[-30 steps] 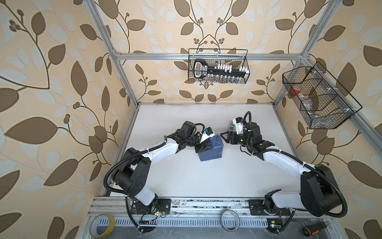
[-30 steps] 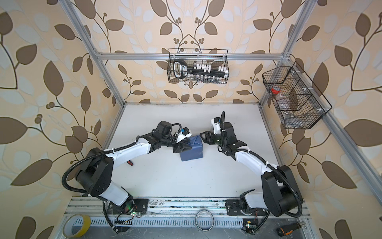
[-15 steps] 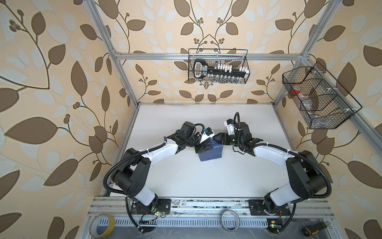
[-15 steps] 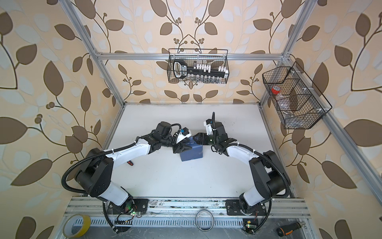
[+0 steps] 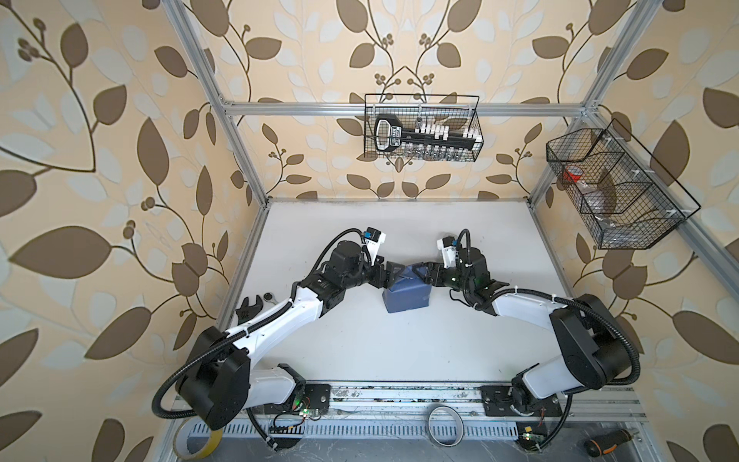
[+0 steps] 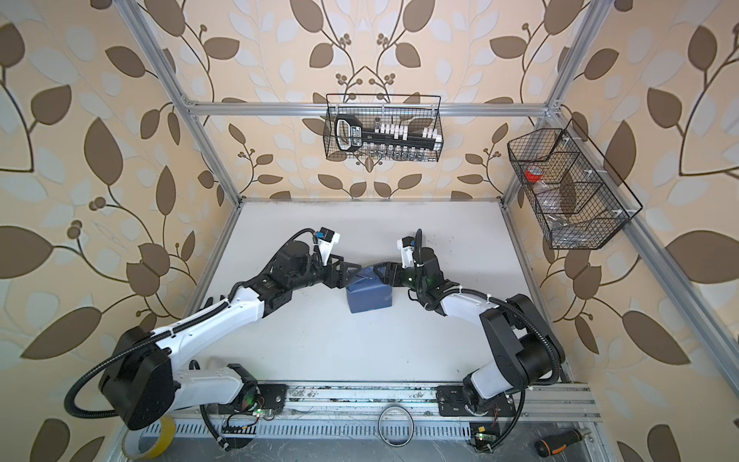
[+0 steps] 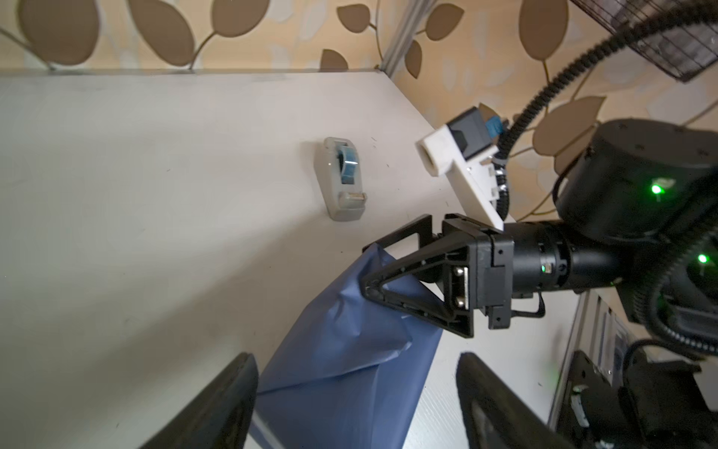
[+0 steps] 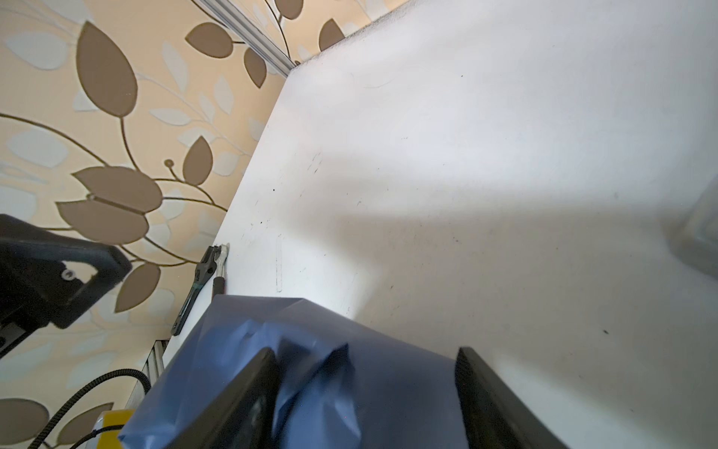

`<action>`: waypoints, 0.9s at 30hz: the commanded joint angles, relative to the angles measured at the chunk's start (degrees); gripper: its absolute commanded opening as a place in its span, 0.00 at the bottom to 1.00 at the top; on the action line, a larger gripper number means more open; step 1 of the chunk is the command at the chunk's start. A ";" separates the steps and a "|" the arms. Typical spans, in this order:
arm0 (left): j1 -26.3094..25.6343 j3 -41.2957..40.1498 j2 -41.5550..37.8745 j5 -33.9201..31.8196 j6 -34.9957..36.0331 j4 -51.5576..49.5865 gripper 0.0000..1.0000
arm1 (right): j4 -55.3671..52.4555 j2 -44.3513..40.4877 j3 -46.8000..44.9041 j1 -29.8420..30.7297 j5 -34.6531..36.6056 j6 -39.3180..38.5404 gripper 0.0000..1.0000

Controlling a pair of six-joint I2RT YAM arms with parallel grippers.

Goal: Wrap a gift box in wrapping paper
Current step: Fold the wrapping paper for the gift box.

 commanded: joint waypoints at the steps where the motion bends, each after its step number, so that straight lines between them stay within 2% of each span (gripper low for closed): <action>1: -0.15 -0.69 1.72 -3.34 -14.26 -1.29 0.84 | -5.38 2.11 -2.87 0.96 0.33 -0.49 0.73; 9: -0.16 2.89 10.73 1.81 -17.43 1.26 0.85 | -5.08 1.83 -3.18 0.96 0.15 -0.69 0.72; 14: -0.25 1.28 15.10 2.96 -18.15 3.76 0.86 | -5.20 1.50 -3.18 0.96 0.22 -0.97 0.72; 19: -0.42 -3.15 14.88 2.82 -18.47 5.93 0.84 | -5.83 0.67 -2.07 0.36 -0.34 -1.10 0.73; 27: -0.38 -6.71 14.87 2.09 -16.58 5.80 0.82 | -10.60 -3.20 4.35 -0.89 -3.57 -0.41 0.81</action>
